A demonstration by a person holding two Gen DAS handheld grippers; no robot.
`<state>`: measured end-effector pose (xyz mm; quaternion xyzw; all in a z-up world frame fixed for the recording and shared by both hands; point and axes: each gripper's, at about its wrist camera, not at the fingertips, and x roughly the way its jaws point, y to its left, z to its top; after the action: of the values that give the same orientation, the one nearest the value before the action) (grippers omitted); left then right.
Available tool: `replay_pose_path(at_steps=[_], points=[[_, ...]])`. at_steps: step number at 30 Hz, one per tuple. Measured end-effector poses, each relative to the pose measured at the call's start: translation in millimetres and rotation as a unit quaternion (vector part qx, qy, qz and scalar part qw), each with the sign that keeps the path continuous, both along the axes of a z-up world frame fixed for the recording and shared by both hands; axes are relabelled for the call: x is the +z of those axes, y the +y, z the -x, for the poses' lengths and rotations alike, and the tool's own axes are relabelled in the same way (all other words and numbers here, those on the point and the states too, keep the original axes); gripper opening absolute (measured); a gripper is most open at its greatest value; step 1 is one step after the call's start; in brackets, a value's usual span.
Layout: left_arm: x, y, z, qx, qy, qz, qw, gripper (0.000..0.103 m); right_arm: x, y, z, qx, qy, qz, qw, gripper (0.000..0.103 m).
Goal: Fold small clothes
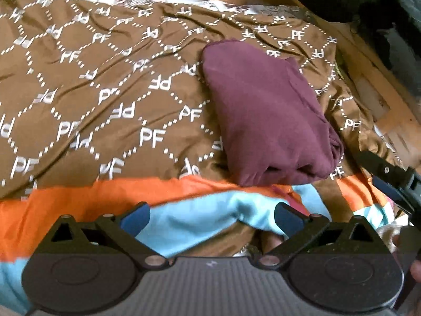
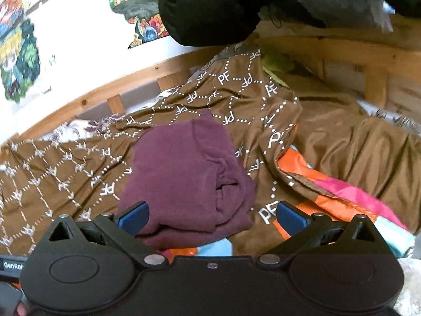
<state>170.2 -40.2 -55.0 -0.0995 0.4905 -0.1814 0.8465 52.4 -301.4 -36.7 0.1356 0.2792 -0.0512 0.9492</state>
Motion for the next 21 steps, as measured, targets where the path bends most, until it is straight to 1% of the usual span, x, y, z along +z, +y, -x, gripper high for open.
replay_pose_path(at_steps=[3, 5, 8, 11, 13, 14, 15, 17, 19, 21], points=[[3.8, -1.2, -15.9, -0.024, -0.006, -0.002, 0.9997, 0.102, -3.5, -14.4, -6.8, 0.003, -0.019, -0.057, 0.998, 0.103], [2.6, -4.0, -25.5, -0.028, -0.006, -0.001, 0.9996, 0.102, -6.5, -23.6, -13.3, 0.004, -0.025, -0.091, 0.996, 0.103], [-3.2, -8.7, -38.0, -0.023, -0.015, 0.008, 0.9996, 0.102, -13.6, -34.3, -27.8, 0.006, -0.014, -0.129, 0.991, 0.103], [-10.2, -11.8, -46.3, -0.025, -0.033, 0.043, 0.9982, 0.102, -22.4, -40.5, -38.6, -0.003, 0.005, -0.156, 0.988, 0.103], [-14.6, -10.2, -45.6, -0.01, -0.066, 0.073, 0.9951, 0.102, -24.9, -42.7, -44.5, -0.001, 0.007, -0.169, 0.986, 0.103], [-17.8, -8.0, -43.8, 0.003, -0.086, 0.093, 0.992, 0.102, -25.3, -44.3, -45.9, 0.003, 0.004, -0.174, 0.985, 0.103], [-20.0, -6.3, -43.6, 0.011, -0.094, 0.107, 0.9897, 0.102, -24.9, -45.8, -47.1, 0.007, 0.001, -0.177, 0.984, 0.103], [-26.6, -6.1, -48.0, 0.018, -0.086, 0.134, 0.9871, 0.102, -26.2, -48.0, -50.3, 0.011, 0.007, -0.184, 0.983, 0.103], [-30.8, -9.1, -55.0, 0.007, -0.071, 0.142, 0.9873, 0.102, -29.5, -51.1, -53.1, 0.012, 0.016, -0.198, 0.98, 0.103], [-35.0, -13.7, -58.6, 0.0, -0.066, 0.143, 0.9876, 0.102, -30.6, -54.4, -57.1, 0.018, 0.012, -0.211, 0.977, 0.103]])
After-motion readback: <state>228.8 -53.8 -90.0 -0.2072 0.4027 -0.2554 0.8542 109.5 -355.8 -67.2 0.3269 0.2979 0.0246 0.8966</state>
